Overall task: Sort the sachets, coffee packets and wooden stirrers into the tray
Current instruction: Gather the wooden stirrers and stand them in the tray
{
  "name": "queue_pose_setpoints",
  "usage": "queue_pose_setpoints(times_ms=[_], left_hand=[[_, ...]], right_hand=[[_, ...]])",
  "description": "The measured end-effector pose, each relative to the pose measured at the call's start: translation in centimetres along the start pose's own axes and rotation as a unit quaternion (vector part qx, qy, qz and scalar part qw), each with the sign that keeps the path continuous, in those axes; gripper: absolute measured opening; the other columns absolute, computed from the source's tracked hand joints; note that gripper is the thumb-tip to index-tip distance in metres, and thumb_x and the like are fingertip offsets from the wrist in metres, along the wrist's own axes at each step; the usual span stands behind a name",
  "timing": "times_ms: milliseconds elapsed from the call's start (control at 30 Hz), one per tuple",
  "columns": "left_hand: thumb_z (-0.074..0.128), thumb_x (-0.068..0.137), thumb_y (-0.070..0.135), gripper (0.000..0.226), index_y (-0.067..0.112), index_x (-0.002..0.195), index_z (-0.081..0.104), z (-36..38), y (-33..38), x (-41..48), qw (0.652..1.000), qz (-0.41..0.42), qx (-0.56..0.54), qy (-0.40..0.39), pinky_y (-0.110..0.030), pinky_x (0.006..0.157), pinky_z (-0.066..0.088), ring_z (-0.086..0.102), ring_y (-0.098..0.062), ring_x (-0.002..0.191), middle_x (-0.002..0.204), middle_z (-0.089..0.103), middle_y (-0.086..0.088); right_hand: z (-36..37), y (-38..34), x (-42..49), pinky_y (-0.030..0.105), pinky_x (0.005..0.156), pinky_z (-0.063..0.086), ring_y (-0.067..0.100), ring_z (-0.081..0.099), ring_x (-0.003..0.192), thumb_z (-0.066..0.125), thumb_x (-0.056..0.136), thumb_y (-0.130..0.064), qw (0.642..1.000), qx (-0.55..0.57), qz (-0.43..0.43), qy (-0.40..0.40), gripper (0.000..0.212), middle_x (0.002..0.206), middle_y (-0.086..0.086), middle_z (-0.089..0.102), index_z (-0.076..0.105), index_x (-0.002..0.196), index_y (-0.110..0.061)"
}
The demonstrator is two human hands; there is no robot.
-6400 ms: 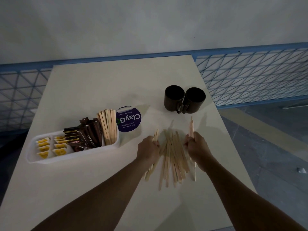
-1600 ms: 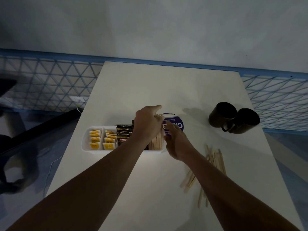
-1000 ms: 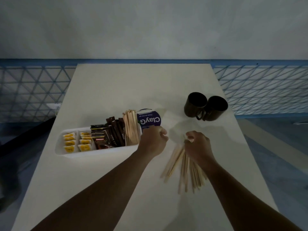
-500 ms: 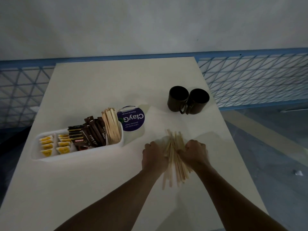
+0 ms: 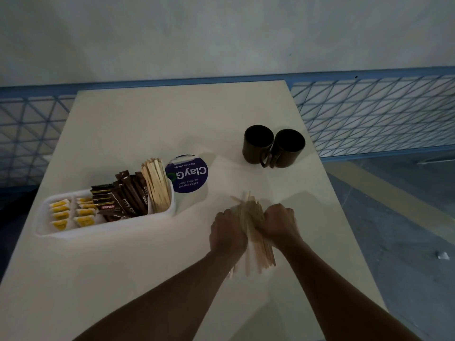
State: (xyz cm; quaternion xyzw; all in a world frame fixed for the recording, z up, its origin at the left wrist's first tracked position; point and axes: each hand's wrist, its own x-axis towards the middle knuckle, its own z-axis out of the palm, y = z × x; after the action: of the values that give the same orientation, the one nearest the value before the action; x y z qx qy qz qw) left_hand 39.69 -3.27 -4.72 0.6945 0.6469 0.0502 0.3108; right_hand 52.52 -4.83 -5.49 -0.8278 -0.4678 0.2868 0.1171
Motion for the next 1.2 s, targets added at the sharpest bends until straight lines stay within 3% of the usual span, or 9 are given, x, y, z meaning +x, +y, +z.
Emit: queue_pose_setpoints(times_ms=[233, 367, 533, 667, 900, 1200], left_hand=[[0.057, 0.092, 0.015, 0.012, 0.007, 0.094, 0.066, -0.9, 0.3, 0.7, 0.999, 0.006, 0.032, -0.042, -0.029, 0.078, 0.057, 0.068, -0.024, 0.091, 0.094, 0.069, -0.008], [0.049, 0.098, 0.016, 0.020, 0.008, 0.107, 0.064, -1.5, 0.9, 0.7, 0.997, 0.019, 0.052, -0.045, -0.026, 0.079, 0.050, 0.066, -0.022, 0.099, 0.105, 0.069, -0.007], [0.043, 0.100, 0.015, 0.025, 0.007, 0.116, 0.060, -1.8, 1.3, 0.7, 0.997, -0.008, 0.065, -0.050, -0.025, 0.076, 0.044, 0.062, -0.024, 0.105, 0.112, 0.065, -0.008], [0.049, 0.096, 0.009, 0.027, 0.005, 0.122, 0.056, -1.7, 1.2, 0.6, 0.994, -0.016, 0.082, -0.068, -0.030, 0.087, 0.050, 0.057, -0.026, 0.109, 0.118, 0.059, -0.011], [0.048, 0.093, 0.004, 0.034, 0.005, 0.127, 0.051, -1.9, 1.0, 0.6, 0.990, -0.018, 0.110, -0.085, -0.035, 0.093, 0.048, 0.054, -0.030, 0.116, 0.126, 0.054, -0.014], [0.053, 0.094, 0.008, 0.030, 0.005, 0.124, 0.055, -1.9, -0.1, 0.2, 0.989, -0.014, 0.112, -0.091, -0.034, 0.089, 0.054, 0.058, -0.027, 0.108, 0.118, 0.059, -0.012]], right_hand=[[-0.5, 0.3, 0.5, 0.026, 0.046, 0.043, 0.013, 0.049, 0.042, 0.057, 0.092, -0.048, 0.999, 0.020, -0.004, -0.038, 0.053, 0.048, -0.003, 0.050, 0.054, 0.054, -0.011], [-1.0, 0.3, 0.2, 0.020, 0.040, 0.034, 0.014, 0.047, 0.046, 0.057, 0.092, -0.046, 0.997, 0.057, 0.018, -0.049, 0.051, 0.053, 0.001, 0.052, 0.057, 0.059, -0.008], [-1.4, 0.3, 0.0, 0.014, 0.034, 0.033, 0.012, 0.049, 0.045, 0.058, 0.092, -0.027, 0.996, 0.060, 0.019, -0.061, 0.036, 0.055, 0.001, 0.054, 0.059, 0.061, -0.008], [-1.5, 0.4, -0.2, 0.012, 0.036, 0.035, 0.012, 0.052, 0.048, 0.056, 0.091, -0.020, 0.995, 0.053, 0.024, -0.077, 0.026, 0.060, 0.001, 0.058, 0.062, 0.067, -0.008], [-1.9, 0.1, -0.5, 0.026, 0.049, 0.044, 0.018, 0.058, 0.061, 0.046, 0.093, -0.015, 0.994, 0.055, 0.046, -0.083, 0.027, 0.072, 0.005, 0.062, 0.063, 0.073, -0.008], [-1.8, -0.2, -0.9, 0.037, 0.072, 0.050, 0.029, 0.058, 0.098, 0.037, 0.100, -0.020, 0.993, 0.074, 0.066, -0.066, 0.024, 0.112, 0.014, 0.054, 0.053, 0.112, -0.007]])
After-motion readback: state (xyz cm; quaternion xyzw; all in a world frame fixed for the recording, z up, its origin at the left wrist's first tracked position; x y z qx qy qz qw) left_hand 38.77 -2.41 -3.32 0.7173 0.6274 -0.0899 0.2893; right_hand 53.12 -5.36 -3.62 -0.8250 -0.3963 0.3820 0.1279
